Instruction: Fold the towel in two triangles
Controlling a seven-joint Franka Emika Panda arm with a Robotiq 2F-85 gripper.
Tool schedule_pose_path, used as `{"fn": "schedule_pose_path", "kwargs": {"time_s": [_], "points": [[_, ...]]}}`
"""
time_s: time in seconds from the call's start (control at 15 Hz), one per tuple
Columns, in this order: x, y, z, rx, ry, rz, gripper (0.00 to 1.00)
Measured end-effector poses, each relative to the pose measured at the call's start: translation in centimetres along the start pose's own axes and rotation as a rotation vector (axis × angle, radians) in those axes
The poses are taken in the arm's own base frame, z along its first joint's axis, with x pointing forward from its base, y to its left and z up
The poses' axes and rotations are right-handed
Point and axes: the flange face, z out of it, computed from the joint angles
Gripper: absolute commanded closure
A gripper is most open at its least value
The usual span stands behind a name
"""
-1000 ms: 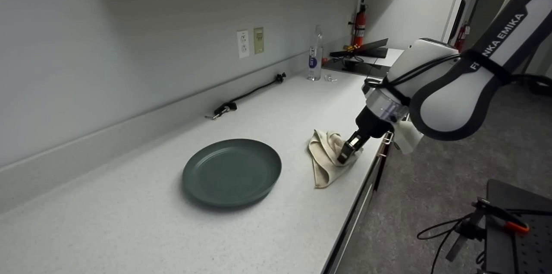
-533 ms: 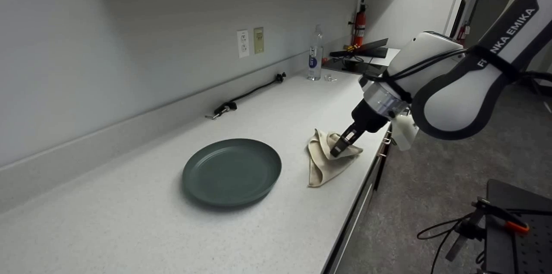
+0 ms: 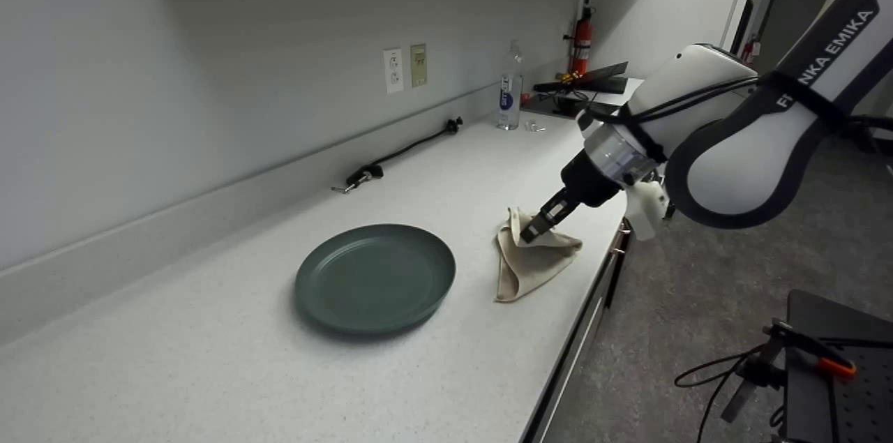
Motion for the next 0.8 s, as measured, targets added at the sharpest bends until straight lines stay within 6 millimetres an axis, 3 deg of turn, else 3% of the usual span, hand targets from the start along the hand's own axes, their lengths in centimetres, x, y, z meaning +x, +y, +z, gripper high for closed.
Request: {"fn": "schedule_pose_path", "kwargs": {"time_s": [0.47, 0.53, 0.67, 0.8], "points": [[-1.4, -2.5, 0.4, 0.039, -0.030, -0.035, 0.99], [-1.7, -2.6, 0.4, 0.040, -0.035, -0.036, 0.72], [-2.1, -2.5, 0.5, 0.040, -0.043, -0.035, 0.65], [-2.4, -2.3, 0.6, 0.036, -0.051, -0.032, 0.50]]}}
